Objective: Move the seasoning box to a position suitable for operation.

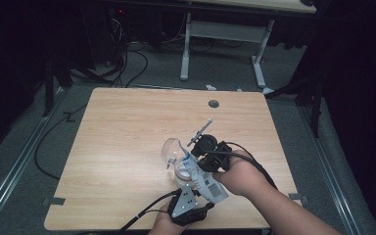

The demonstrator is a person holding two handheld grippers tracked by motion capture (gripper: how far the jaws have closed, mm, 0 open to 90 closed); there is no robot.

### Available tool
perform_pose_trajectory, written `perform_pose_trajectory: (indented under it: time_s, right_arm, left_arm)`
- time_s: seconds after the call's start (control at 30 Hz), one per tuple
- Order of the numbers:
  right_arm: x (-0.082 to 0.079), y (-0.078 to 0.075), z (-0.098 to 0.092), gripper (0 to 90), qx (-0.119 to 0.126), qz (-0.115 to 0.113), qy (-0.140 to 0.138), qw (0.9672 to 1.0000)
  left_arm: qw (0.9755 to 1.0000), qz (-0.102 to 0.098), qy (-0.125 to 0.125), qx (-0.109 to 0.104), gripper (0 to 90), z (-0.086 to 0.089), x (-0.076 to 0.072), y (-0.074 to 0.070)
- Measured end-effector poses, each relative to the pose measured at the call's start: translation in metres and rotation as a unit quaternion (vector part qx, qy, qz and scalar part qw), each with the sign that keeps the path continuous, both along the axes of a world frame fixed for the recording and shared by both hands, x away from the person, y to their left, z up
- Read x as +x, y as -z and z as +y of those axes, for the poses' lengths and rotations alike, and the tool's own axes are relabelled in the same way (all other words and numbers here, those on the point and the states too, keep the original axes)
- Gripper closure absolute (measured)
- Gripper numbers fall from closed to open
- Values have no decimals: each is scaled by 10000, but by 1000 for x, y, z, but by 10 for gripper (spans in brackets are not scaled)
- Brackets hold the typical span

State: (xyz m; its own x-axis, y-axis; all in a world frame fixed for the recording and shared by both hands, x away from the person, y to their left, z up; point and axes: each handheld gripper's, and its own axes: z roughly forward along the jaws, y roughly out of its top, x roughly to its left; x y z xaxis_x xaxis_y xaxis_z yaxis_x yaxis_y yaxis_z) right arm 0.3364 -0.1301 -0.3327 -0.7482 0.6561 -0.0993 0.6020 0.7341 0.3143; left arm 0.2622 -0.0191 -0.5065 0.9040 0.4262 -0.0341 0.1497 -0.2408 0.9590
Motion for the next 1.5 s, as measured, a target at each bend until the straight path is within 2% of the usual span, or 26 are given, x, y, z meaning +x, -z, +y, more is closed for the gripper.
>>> perform_pose_trajectory:
  time_s: [0.2, 0.53, 0.87, 1.13, 1.37, 1.5]
  right_arm:
    - [-1, -1, 1, 897, -58, 23, -19, 10000]
    - [-3, -2, -1, 897, -3, 62, -13, 10000]
    - [-2, -4, -10, 899, 205, 88, 161, 9996]
    - [-2, -5, -14, 899, 266, 54, 180, 9995]
    - [-1, -3, -14, 898, 242, 32, 97, 9997]
    - [0, -1, -12, 898, 212, 41, 48, 9998]
  left_arm:
    - [10000, 55, -14, 36, 566, 0, 2, 3]
    - [9995, 201, -161, 188, 564, 1, 8, 8]
    - [9996, 172, -124, 189, 543, 2, 8, 12]
    - [9993, 76, -106, 360, 536, 5, 6, 16]
    - [9990, 25, -195, 390, 538, 25, 5, 17]
    - [9991, 10, -296, 293, 539, 42, 6, 14]
